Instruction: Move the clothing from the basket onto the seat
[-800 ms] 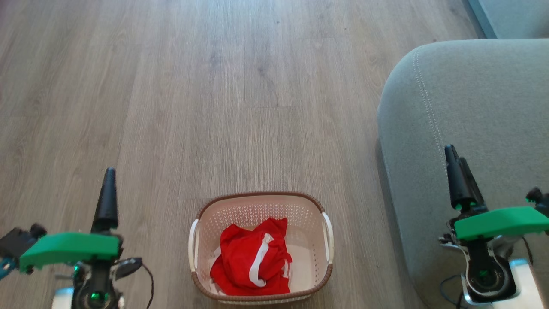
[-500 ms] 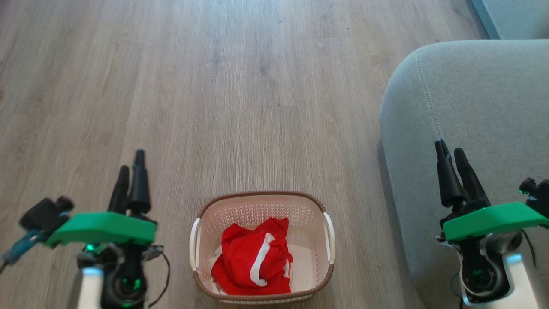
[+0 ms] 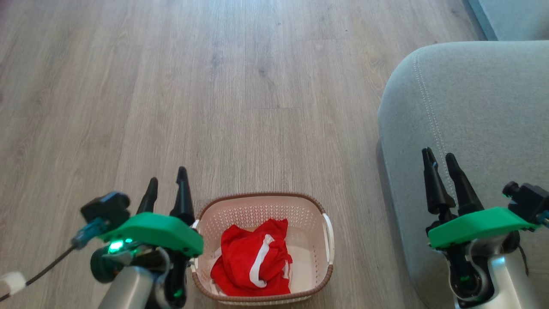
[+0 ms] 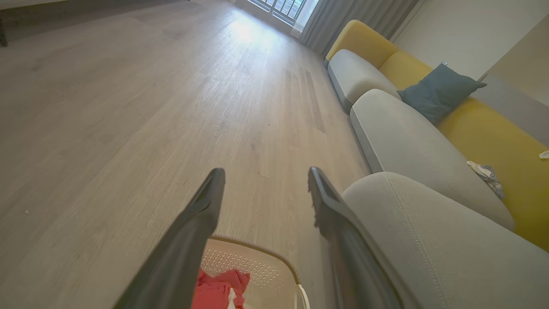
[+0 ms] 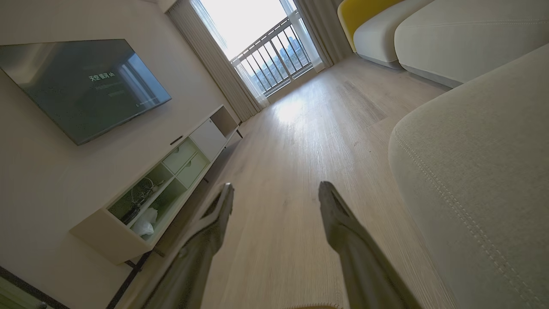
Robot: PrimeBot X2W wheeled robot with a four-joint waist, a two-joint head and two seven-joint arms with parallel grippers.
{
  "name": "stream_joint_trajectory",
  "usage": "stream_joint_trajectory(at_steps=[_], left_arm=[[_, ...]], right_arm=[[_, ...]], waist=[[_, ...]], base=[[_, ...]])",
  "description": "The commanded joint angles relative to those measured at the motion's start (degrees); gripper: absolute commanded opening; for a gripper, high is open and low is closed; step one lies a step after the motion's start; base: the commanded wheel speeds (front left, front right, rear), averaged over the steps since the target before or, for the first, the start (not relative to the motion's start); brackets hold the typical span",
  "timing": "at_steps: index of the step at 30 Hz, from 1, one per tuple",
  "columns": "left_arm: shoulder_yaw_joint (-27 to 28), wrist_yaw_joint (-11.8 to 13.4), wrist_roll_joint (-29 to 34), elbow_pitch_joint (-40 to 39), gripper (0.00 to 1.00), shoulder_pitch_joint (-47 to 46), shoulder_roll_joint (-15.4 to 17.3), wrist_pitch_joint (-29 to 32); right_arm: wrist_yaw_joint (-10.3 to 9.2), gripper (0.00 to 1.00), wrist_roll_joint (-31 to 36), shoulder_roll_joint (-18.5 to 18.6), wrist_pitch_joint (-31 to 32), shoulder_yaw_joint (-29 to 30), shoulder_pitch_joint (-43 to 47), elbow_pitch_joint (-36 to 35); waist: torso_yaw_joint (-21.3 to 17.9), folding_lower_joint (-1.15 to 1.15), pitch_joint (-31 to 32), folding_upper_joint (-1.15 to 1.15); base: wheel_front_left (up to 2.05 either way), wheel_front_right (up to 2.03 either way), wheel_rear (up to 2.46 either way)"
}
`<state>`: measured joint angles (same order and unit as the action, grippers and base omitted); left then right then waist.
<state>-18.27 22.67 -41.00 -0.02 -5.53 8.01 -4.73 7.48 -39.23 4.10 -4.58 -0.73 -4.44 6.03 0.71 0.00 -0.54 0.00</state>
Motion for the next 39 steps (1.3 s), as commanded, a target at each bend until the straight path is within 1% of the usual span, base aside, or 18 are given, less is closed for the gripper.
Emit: stream_joint_trajectory(at_steps=[1, 5, 12, 15, 18, 21, 23, 24, 25, 26, 27, 28, 30, 31, 34, 36, 37, 39], left_arm=[[-0.1, 1.5, 2.1, -2.2, 1.00, -4.2, 1.3, -0.9], [-3.8, 6.2, 5.1, -2.8, 1.00, -5.7, 2.8, -1.5], [-10.1, 16.6, 10.6, -5.1, 1.00, -8.5, 5.4, -2.7], [-13.2, 20.3, 12.2, -6.2, 1.00, -9.6, 6.5, -3.2], [-15.9, 22.3, 12.7, -7.1, 1.00, -10.3, 7.1, -3.7], [-17.1, 22.4, 12.4, -7.4, 1.00, -10.2, 7.1, -4.2], [-16.5, 21.0, 11.5, -7.1, 1.00, -9.4, 6.5, -4.5], [-15.8, 19.7, 11.0, -7.2, 1.00, -8.9, 5.9, -4.7], [-15.1, 17.6, 10.3, -7.4, 1.00, -8.3, 5.3, -4.9], [-15.1, 17.6, 10.3, -7.4, 1.00, -8.3, 5.3, -4.9], [-14.0, 15.0, 9.5, -7.5, 1.00, -7.4, 4.4, -5.1], [-12.7, 11.7, 8.2, -7.3, 1.00, -6.3, 3.4, -5.2], [-9.1, 3.9, 6.3, -5.3, 1.00, -4.0, 1.5, -5.6], [-6.8, 0.7, 6.2, -3.7, 1.00, -2.8, 0.3, -5.7], [-0.1, -6.9, 8.3, 0.4, 1.00, -0.5, -3.0, -6.2], [3.0, -9.8, 11.4, 2.3, 1.00, 0.1, -4.2, -6.6], [4.0, -10.7, 13.6, 2.9, 1.00, 0.2, -4.6, -6.7], [5.0, -11.3, 17.7, 3.5, 1.00, 0.3, -5.0, -7.1]], right_arm=[[0.01, 1.00, 1.8, 0.9, -0.9, -1.1, -2.5, -2.0], [0.01, 1.00, 4.1, 1.0, -1.5, -1.8, -2.8, -2.2], [0.01, 1.00, 8.2, 0.8, -2.7, -2.3, -3.1, -3.2], [0.01, 1.00, 8.3, 0.4, -3.2, -2.5, -2.8, -2.4], [0.01, 1.00, 9.0, 0.6, -3.8, -3.2, -2.8, -1.6], [0.01, 1.00, 9.8, 0.9, -4.3, -3.9, -2.8, -0.8], [0.01, 1.00, 10.2, 0.9, -4.6, -4.2, -2.8, -0.2], [0.01, 1.00, 10.4, 1.1, -4.8, -4.5, -2.7, 0.4], [0.01, 1.00, 10.9, 1.2, -5.0, -4.6, -2.7, 0.9], [0.01, 1.00, 10.9, 1.2, -5.0, -4.6, -2.7, 0.9], [0.01, 1.00, 11.3, 1.3, -5.1, -4.8, -2.7, 1.6], [0.01, 1.00, 11.6, 1.3, -5.3, -4.8, -2.7, 2.4], [0.01, 1.00, 12.1, 1.1, -5.6, -4.5, -2.8, 3.7], [0.01, 1.00, 12.3, 1.0, -5.8, -4.3, -2.8, 4.2], [0.01, 1.00, 13.0, 0.5, -6.3, -3.5, -2.8, 5.4], [0.01, 1.00, 13.9, 0.1, -6.7, -3.2, -2.8, 5.9], [0.01, 1.00, 14.4, 0.0, -6.8, -3.1, -2.7, 6.1], [0.01, 1.00, 15.3, -0.3, -7.2, -3.1, -2.6, 6.4]], waist=[[0.0, 0.00, 0.0, 0.00], [0.0, 0.00, 0.0, 0.00], [0.0, 0.00, 0.1, 0.00], [0.1, 0.00, 0.3, 0.00], [0.0, 0.00, 0.5, 0.00], [0.0, 0.00, 0.6, 0.00], [0.0, 0.00, 0.7, 0.00], [0.0, 0.00, 0.7, 0.00], [0.0, 0.00, 0.7, 0.00], [0.0, 0.00, 0.7, 0.00], [0.0, 0.00, 0.7, 0.00], [0.1, 0.00, 0.7, 0.00], [0.1, 0.00, 0.7, 0.00], [0.2, 0.00, 0.8, 0.00], [0.2, 0.00, 0.8, 0.00], [0.2, 0.00, 0.8, 0.00], [0.2, 0.00, 0.8, 0.00], [0.2, 0.00, 0.8, 0.00]], base=[[0.00, 0.00, 0.00], [0.00, 0.00, 0.00], [0.00, 0.00, 0.00], [0.00, 0.00, 0.00], [0.00, 0.00, 0.00], [0.00, 0.00, 0.00], [0.00, 0.00, 0.00], [0.00, 0.00, 0.00], [0.00, 0.00, 0.00], [0.00, 0.00, 0.00], [0.00, 0.00, 0.00], [0.00, 0.00, 0.00], [0.00, 0.00, 0.00], [0.00, 0.00, 0.00], [0.00, 0.00, 0.00], [0.00, 0.00, 0.00], [0.00, 0.00, 0.00], [0.00, 0.00, 0.00]])
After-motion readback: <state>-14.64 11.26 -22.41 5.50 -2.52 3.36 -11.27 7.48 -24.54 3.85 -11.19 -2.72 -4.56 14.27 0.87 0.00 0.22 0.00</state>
